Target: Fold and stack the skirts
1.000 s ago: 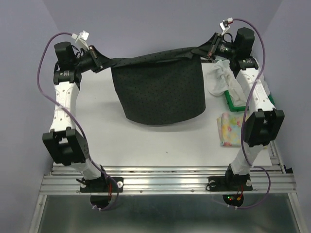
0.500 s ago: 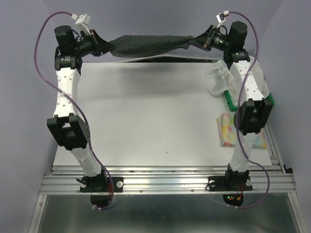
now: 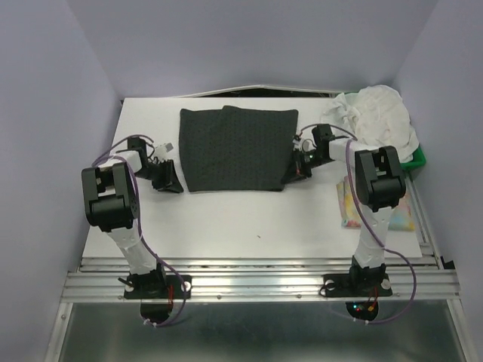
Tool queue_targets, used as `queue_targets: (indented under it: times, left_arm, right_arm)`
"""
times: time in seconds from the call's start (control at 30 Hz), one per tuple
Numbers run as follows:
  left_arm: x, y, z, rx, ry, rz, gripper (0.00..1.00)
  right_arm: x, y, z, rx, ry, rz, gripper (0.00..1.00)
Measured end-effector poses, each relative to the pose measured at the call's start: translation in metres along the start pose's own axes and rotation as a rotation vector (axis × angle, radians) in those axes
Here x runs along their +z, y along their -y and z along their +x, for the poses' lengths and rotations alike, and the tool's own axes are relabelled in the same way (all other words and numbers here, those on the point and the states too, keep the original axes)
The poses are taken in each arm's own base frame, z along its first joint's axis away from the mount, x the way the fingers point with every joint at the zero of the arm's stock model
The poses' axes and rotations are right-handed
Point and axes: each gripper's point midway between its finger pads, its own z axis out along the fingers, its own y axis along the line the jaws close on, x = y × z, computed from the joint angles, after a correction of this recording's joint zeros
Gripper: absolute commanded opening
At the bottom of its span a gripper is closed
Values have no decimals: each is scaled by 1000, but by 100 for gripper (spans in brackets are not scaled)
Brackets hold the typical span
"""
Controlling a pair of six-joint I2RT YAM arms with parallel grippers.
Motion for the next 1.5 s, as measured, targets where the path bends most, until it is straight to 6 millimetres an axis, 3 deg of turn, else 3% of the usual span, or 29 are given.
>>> queue_targets:
  times: [0.07,0.13,0.27,0.3,0.43,0.5,0.57,0.67,0.77,0.97,1.07,1.17,1.27,1.33,1.37,1.4,1.5]
  left_arm:
    - [-7,-5,11,-17,-29,-21,42]
    - [-17,-9,5,11,-3,-55,46]
    - [-44,-2,-17,96,71,-102,56]
    - [-48,0,-20,112,85,-108,59]
    - [-77,19,-36,210,179,-156,60]
    - [-85,32,-45,268,225,-180,58]
    - [-87,44,-54,310,263,-191,54]
    - [-80,49,-57,319,267,-181,52]
    - [-68,43,-50,291,249,-168,52]
    - [-42,38,-13,238,169,-138,57]
    - [-28,36,12,194,116,-125,57]
    - [-19,36,17,161,98,-114,57]
    - [-5,31,12,130,82,-105,48]
    - [7,28,10,113,64,-99,33]
    - [16,28,8,113,50,-93,11]
    - [21,31,8,114,40,-81,0]
    - [28,36,-5,143,36,-113,0]
  right_arm:
    - [4,18,34,73,-68,33,17]
    - [1,21,54,102,-99,49,37]
    - [-18,-1,66,79,-83,58,68]
    - [-24,-16,64,42,-62,51,69]
    - [-37,-64,63,-123,-27,18,67]
    - [-39,-76,60,-182,-35,32,63]
    - [-41,-76,47,-244,-18,71,62]
    - [-49,-74,17,-353,44,152,61]
    - [-51,-71,3,-440,75,222,61]
    - [-7,-86,24,-672,-19,328,62]
    - [7,-70,26,-726,-52,410,59]
    - [13,-24,24,-720,-95,546,54]
    - [15,23,38,-685,-165,638,41]
    - [13,23,34,-693,-147,649,35]
    - [13,25,37,-689,-153,646,30]
    - [13,23,39,-689,-152,636,28]
    - [15,17,54,-679,-172,588,25]
